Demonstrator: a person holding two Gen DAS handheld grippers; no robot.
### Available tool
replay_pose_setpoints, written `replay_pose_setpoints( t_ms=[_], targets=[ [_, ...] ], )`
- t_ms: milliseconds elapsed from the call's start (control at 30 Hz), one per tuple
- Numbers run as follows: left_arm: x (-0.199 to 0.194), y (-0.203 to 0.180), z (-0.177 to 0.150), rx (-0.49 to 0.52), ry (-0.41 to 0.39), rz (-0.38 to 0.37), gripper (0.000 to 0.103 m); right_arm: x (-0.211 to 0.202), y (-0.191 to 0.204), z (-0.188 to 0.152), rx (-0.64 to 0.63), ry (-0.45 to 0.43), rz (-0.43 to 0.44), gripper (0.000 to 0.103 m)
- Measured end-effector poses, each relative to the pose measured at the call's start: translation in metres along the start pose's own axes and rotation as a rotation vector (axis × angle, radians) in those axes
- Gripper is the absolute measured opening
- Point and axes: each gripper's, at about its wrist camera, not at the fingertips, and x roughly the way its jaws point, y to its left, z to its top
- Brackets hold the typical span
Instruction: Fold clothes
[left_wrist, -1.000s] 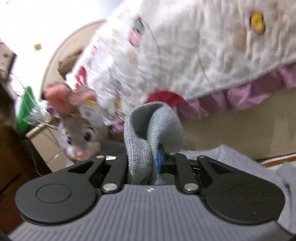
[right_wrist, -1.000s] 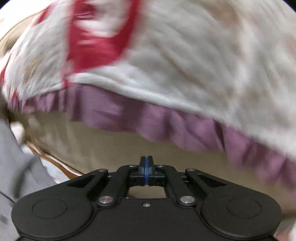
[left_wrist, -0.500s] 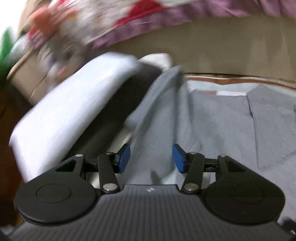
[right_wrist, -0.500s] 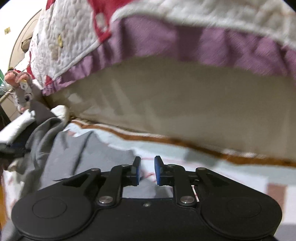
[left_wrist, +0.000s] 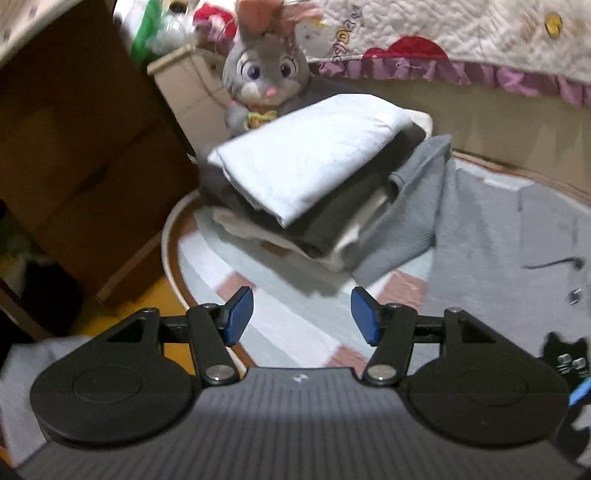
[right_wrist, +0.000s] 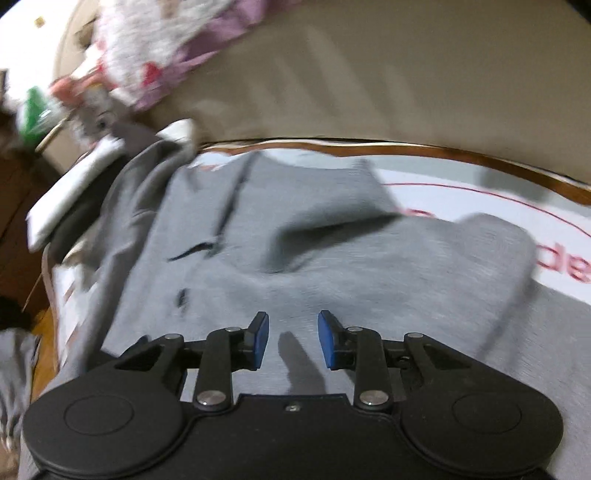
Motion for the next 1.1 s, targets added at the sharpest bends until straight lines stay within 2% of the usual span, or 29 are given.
replay_pose_setpoints(
  t_ms=[33,100,200,333,400,467,533,633,700,767,833,867,900,933,1000,1033,1100],
  targets=[
    [0.000,0.004,-0.004,0.002,0.005,-0.030,0.058,-0.002,-0.002,0.002,0.029,0.001,-0.012,0.037],
    [0.000,0.008,-0.022,0.019,0.009,-0.040,0.058,-0.002,0.003,0.009,0.067,0.001,0.005,0.037],
    [0.001,0.015,-0.049,0.041,0.017,-0.057,0.058,-0.003,0.029,0.018,0.061,0.002,0.048,0.037],
    [0.016,0.042,-0.087,-0.060,0.086,-0.177,0.058,-0.006,0.087,0.024,0.032,0.052,0.144,0.037],
    [0.024,0.046,-0.103,-0.065,0.097,-0.181,0.058,-0.013,0.120,0.019,0.042,0.082,0.203,0.040],
    [0.035,0.043,-0.114,-0.013,0.130,-0.123,0.056,-0.021,0.155,0.013,0.053,0.113,0.241,0.041],
    [0.044,0.047,-0.121,-0.022,0.159,-0.172,0.056,-0.030,0.198,0.011,0.033,0.151,0.218,0.042],
    [0.060,0.061,-0.118,-0.132,0.236,-0.326,0.055,-0.044,0.258,0.019,0.017,0.276,0.150,0.044],
    [0.066,0.066,-0.114,-0.169,0.273,-0.393,0.048,-0.054,0.290,0.031,-0.010,0.353,0.051,0.047],
    [0.063,0.064,-0.110,-0.099,0.239,-0.431,0.043,-0.063,0.321,0.042,-0.041,0.425,-0.055,0.051],
    [0.062,0.061,-0.114,-0.020,0.195,-0.441,0.040,-0.064,0.346,0.051,-0.107,0.446,-0.168,0.057],
    [0.065,0.060,-0.122,-0.011,0.233,-0.439,0.040,-0.063,0.355,0.053,-0.137,0.448,-0.197,0.058],
    [0.068,0.060,-0.131,-0.008,0.269,-0.444,0.039,-0.060,0.359,0.051,-0.153,0.436,-0.179,0.058],
    [0.067,0.064,-0.137,-0.051,0.296,-0.498,0.037,-0.057,0.362,0.048,-0.164,0.425,-0.155,0.060],
    [0.065,0.071,-0.149,-0.132,0.349,-0.601,0.039,-0.054,0.344,0.027,-0.127,0.399,-0.099,0.061],
    [0.062,0.071,-0.155,-0.145,0.363,-0.615,0.041,-0.054,0.330,0.014,-0.101,0.384,-0.085,0.061],
    [0.059,0.064,-0.165,-0.087,0.373,-0.553,0.042,-0.054,0.303,-0.013,-0.051,0.353,-0.056,0.061]
  ],
)
